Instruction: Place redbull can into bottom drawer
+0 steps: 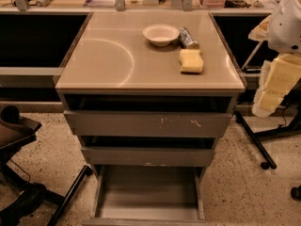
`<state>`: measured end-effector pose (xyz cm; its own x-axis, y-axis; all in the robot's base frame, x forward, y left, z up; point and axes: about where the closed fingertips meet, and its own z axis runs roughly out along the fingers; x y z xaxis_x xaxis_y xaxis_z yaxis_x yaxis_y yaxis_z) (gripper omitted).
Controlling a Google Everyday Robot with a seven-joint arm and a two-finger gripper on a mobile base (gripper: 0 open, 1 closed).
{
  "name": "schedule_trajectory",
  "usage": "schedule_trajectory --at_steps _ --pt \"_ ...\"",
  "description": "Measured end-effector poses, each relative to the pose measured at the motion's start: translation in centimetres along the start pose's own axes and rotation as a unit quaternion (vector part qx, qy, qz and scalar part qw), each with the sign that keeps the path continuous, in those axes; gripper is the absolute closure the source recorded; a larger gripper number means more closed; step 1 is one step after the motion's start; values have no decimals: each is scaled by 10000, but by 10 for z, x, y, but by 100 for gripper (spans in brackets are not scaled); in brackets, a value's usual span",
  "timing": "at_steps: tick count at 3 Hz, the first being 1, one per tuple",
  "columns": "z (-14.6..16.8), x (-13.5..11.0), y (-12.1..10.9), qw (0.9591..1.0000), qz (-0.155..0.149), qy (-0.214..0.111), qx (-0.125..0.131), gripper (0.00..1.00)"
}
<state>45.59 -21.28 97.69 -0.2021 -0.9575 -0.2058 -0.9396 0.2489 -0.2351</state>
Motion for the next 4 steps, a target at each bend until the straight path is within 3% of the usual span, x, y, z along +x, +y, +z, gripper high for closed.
schedule_trajectory --at_steps 1,2,3,4 --pt "27 -22 -45 9991 -121 -263 -295 0" --pt "79 -55 -108 9974 -6 -449 -572 0" --pt "132 -79 -157 9947 416 -516 -791 0" --pt "159 -89 -205 9916 1058 -524 -520 0"
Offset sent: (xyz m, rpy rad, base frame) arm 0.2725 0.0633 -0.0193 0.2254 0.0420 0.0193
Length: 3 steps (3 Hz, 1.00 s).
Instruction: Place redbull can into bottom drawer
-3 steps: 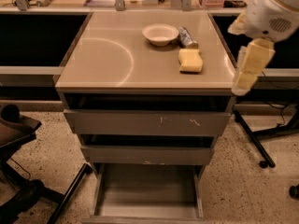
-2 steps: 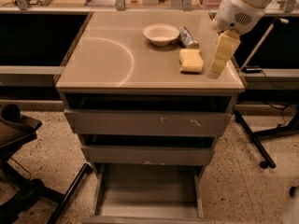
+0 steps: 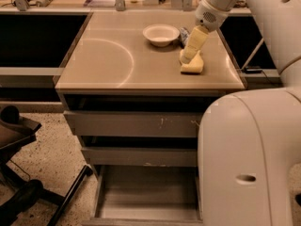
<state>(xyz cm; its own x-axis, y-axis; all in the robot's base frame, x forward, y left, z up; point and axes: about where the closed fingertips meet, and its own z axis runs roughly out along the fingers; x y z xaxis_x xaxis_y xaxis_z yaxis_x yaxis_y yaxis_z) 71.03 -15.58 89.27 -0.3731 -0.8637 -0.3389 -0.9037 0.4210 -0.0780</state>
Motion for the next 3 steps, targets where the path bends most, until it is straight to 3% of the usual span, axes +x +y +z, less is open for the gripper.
schedule_trajectory --at_steps 1,2,3 --pt "-13 -10 -17 9994 33 -170 299 0" --pt "-11 -4 -25 9985 217 -373 346 0" --pt "-12 10 -57 9913 650 -969 616 0"
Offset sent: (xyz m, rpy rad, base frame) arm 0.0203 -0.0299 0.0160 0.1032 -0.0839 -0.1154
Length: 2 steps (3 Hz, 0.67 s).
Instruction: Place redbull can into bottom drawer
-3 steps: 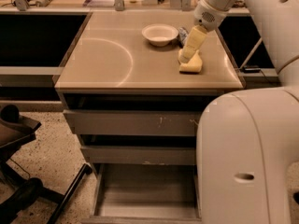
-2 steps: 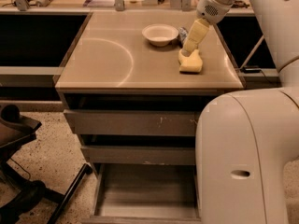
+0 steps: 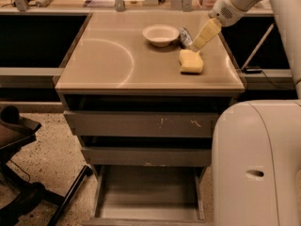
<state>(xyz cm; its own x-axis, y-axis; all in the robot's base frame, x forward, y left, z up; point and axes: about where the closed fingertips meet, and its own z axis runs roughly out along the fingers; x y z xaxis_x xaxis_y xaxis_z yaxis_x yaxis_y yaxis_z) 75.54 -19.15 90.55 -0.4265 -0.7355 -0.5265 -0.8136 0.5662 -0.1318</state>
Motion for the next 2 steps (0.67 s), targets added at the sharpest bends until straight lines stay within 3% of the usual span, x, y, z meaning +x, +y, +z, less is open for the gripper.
schedule_trajectory --at_steps 1,2 --pt "-1 2 -47 9950 494 -686 531 0" --pt "-1 -8 -59 9923 496 -871 725 0"
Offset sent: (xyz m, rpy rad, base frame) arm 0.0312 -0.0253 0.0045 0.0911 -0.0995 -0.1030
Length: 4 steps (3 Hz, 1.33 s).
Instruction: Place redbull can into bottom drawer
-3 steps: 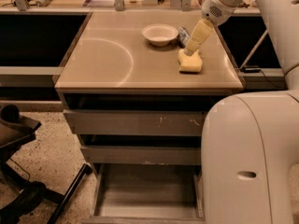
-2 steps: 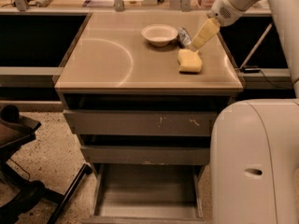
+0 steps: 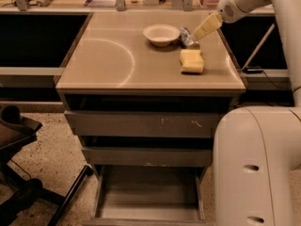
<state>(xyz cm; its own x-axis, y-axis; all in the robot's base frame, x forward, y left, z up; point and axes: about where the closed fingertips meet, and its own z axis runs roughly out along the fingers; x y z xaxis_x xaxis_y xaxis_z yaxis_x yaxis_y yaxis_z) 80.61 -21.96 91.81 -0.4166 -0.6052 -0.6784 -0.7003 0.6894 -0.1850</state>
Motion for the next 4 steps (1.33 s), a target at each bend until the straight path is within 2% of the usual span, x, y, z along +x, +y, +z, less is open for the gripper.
schedule_trajectory --at_steps 1,2,3,4 --pt "1 1 0 10000 3 7 -9 0" --pt "30 -1 -3 9994 287 -172 -43 0" --pt "67 -7 -7 9970 694 -356 -15 0" --pt "70 -6 -7 9966 742 -351 -18 0"
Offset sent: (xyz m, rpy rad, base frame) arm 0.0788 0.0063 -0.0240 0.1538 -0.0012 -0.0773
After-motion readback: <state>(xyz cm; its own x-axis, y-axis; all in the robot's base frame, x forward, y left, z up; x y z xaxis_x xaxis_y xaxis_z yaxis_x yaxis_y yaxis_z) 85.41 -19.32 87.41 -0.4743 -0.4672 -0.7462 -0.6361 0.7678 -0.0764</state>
